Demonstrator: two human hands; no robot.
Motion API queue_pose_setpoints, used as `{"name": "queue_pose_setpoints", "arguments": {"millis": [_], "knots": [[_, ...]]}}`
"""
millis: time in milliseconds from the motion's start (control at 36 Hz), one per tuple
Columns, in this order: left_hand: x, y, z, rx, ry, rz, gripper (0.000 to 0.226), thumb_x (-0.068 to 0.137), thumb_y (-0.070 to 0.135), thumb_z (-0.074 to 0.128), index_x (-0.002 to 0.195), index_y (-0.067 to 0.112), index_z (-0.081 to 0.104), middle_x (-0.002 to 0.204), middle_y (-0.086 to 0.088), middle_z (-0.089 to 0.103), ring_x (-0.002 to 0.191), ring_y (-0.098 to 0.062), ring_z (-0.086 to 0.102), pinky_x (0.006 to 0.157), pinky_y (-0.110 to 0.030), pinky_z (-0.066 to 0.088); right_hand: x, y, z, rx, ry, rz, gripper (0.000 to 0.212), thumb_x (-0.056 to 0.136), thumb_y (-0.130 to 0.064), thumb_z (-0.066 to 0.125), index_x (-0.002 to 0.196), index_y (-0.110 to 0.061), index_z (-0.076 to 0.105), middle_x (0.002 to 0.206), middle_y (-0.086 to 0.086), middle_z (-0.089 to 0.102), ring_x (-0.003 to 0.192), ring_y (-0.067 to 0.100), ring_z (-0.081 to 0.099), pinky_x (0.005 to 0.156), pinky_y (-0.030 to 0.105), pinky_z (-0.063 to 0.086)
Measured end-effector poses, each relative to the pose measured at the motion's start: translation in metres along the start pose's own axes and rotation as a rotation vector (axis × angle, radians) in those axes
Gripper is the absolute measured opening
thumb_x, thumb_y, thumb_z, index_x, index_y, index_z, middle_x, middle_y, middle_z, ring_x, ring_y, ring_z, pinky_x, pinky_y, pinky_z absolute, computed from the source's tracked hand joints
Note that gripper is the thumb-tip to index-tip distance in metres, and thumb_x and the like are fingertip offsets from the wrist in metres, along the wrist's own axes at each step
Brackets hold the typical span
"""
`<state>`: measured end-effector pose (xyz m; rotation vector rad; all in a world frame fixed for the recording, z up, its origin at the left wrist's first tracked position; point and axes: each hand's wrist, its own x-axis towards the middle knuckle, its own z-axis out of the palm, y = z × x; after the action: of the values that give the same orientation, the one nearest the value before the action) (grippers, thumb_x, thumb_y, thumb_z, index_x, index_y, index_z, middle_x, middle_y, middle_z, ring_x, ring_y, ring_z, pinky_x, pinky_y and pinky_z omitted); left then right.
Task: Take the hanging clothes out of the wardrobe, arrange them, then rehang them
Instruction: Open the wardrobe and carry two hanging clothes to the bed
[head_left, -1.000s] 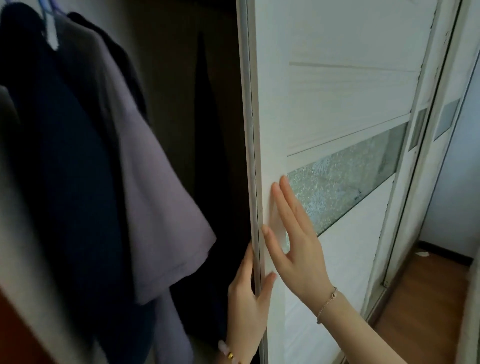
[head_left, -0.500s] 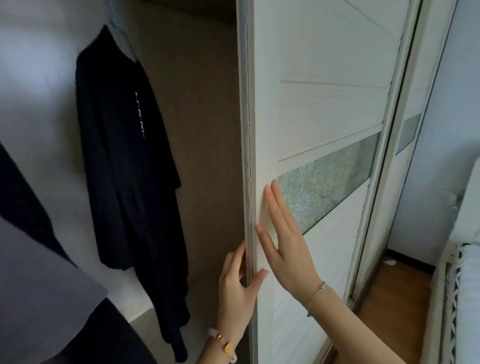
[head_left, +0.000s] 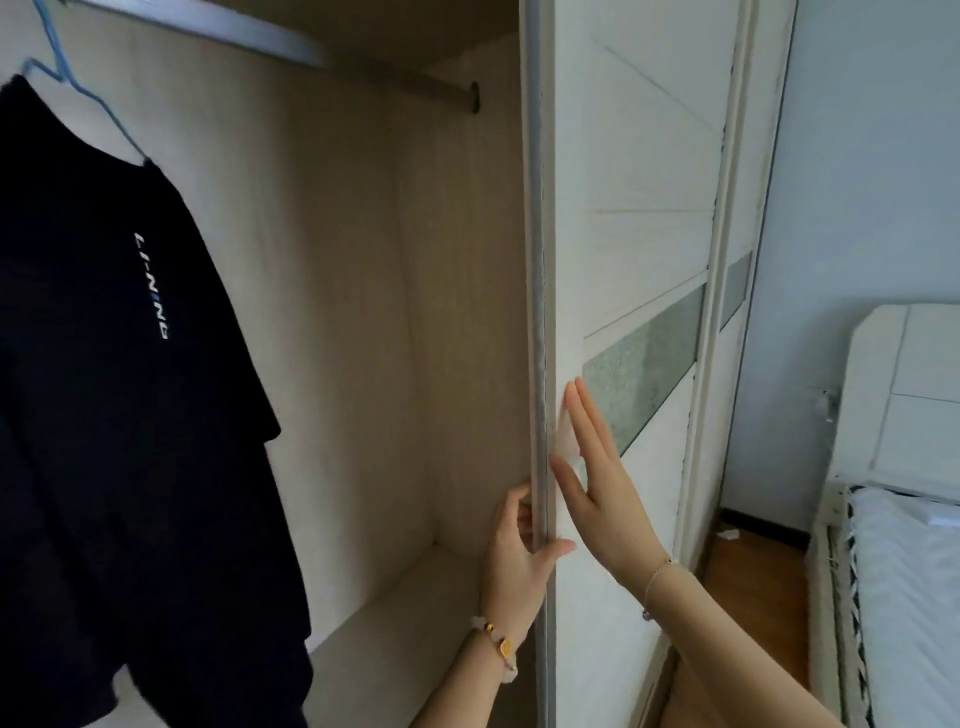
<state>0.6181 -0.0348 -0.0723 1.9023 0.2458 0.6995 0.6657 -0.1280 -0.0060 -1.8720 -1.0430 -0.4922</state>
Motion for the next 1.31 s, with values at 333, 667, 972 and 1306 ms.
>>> {"name": "queue_pose_setpoints", "arguments": {"millis": [333,667,972,1306], "knots": [[0.058,-0.006,0.048,0.028,-0.021,0.034,0.098,0.035,0.095,0.039,0.114,0.036,0.044,0.11,0.008,0.062,0.095,-0.006,0.063,0.074,-0.01,0.054,0.035,0.056,-0.01,-0.09,0.142,0.081,0.063,0.096,-0.017,0.048,0.143,-0.04,0.012,0.147,-0.03,0.009,0.137,-0.005,0.015,0.11,0.019,0.02],[0.062,0.009,0.007,0.333,-0.176,0.101,0.071,0.06,0.086,0.035,0.124,0.056,0.036,0.127,0.016,0.054,0.113,0.002,0.052,0.098,-0.027,0.049,0.056,0.023,-0.006,-0.068,0.354,-0.134,0.056,0.085,0.0,0.053,0.139,-0.009,0.041,0.15,0.01,0.034,0.139,0.017,0.029,0.116,0.02,0.019],[-0.006,0.14,-0.156,1.038,0.566,0.428,0.033,0.094,0.037,0.044,0.124,0.028,0.054,0.118,0.018,0.06,0.11,0.005,0.054,0.098,-0.012,0.04,0.127,-0.092,0.035,0.649,-0.08,-0.475,0.036,0.091,-0.014,0.049,0.121,-0.031,0.054,0.12,-0.029,0.053,0.115,-0.018,0.046,0.1,0.004,0.032],[-0.067,0.269,-0.296,1.654,1.125,0.191,0.029,0.087,0.019,0.056,0.116,0.012,0.059,0.111,-0.005,0.06,0.101,-0.024,0.054,0.082,-0.03,0.043,0.203,-0.267,0.062,1.086,-0.612,-0.3,0.064,0.088,-0.038,0.057,0.143,-0.02,0.032,0.14,-0.007,0.04,0.127,0.009,0.04,0.099,0.023,0.034]]}}
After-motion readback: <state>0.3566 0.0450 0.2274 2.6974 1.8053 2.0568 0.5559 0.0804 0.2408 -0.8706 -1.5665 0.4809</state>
